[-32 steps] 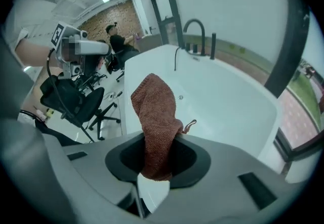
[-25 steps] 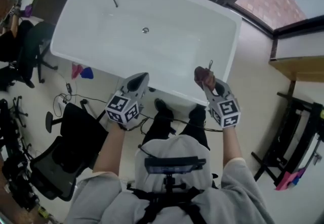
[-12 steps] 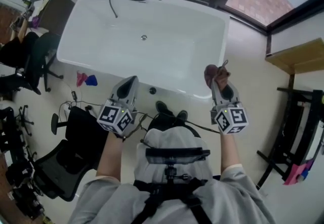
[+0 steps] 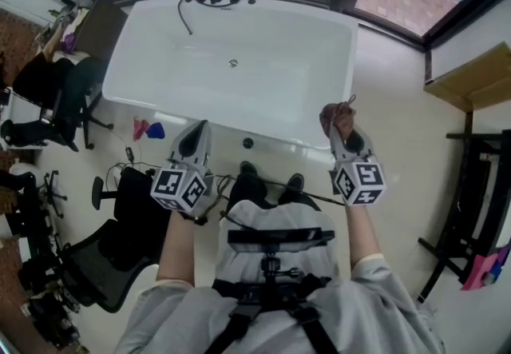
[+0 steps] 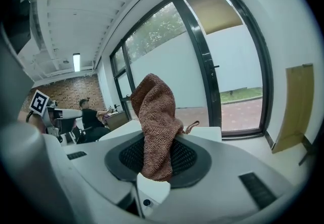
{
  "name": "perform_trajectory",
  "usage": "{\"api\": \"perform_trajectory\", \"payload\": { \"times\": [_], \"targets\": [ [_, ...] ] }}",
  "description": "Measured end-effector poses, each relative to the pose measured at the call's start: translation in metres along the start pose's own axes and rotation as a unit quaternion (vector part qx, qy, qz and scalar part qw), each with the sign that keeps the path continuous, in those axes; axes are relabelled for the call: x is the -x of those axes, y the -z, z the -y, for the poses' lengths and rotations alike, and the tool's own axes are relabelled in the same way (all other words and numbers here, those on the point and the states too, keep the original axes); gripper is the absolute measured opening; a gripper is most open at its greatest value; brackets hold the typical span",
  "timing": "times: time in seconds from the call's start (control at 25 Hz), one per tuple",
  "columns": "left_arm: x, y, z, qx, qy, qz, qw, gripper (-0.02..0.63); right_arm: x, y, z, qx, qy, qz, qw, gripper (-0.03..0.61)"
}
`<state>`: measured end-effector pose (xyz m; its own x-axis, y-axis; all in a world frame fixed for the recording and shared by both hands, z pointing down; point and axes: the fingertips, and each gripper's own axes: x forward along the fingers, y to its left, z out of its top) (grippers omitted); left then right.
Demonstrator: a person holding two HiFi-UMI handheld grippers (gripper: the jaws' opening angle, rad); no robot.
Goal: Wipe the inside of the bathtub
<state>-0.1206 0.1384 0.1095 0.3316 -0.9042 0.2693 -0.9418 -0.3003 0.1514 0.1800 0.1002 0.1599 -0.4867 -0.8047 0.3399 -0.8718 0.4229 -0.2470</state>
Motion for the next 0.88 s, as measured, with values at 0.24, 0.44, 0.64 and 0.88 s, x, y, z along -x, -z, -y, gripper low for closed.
{"api": "perform_trajectory", "payload": {
  "times": [0.24,0.44,0.64,0.88],
  "targets": [
    [0.006,-0.012,-0.021,-0.019,0.007,-0.001,0.9998,0.006,0.009,0.015,-0.020,-0.013,0.010,0.000,1.000,0.107],
    [0.010,-0.012,-0.056,-0.026,0.034,-0.008,0.9991,0.006,-0.003,0.017,-0.056,-0.012,0.033,0.001,0.999,0.109],
    [0.023,-0.016,-0.100,-0.032,0.055,-0.009,0.9979,0.006,-0.015,0.019,-0.099,-0.013,0.058,0.003,0.998,0.110],
    [0.040,-0.005,-0.151,-0.035,0.077,-0.021,0.9962,0.008,-0.035,0.026,-0.150,-0.017,0.077,0.004,0.997,0.110]
  ]
}}
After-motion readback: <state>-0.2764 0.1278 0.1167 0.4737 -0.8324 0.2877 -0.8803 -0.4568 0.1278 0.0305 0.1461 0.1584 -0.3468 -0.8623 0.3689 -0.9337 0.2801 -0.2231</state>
